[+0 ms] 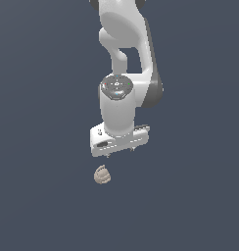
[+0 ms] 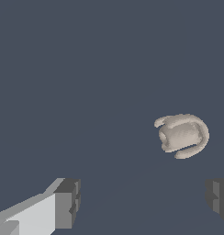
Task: Pick up the object and move it to a goal position.
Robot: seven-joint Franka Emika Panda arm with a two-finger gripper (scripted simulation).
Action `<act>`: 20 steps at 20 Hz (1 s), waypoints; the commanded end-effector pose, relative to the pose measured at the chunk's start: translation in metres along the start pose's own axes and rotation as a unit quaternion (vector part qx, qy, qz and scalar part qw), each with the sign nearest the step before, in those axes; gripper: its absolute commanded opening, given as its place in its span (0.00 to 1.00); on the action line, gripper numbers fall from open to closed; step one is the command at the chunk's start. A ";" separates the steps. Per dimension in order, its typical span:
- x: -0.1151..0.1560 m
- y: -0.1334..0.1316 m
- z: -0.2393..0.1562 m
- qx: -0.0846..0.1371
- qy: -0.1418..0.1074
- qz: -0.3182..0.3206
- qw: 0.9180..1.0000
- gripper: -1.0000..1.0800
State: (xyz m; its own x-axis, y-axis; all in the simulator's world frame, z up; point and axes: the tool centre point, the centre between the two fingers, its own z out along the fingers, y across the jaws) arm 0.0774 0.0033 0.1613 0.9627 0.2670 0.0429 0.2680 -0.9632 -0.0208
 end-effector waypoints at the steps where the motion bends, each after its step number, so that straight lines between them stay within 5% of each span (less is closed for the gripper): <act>1: 0.007 0.016 0.011 -0.002 -0.004 -0.027 1.000 0.96; 11: 0.022 0.070 0.052 -0.006 -0.017 -0.117 0.993 0.96; 20: 0.024 0.093 0.069 -0.007 -0.022 -0.152 0.988 0.96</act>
State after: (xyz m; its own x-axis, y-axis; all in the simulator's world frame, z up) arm 0.1268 -0.0756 0.0929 0.8435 0.5371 0.0013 0.5371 -0.8435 -0.0005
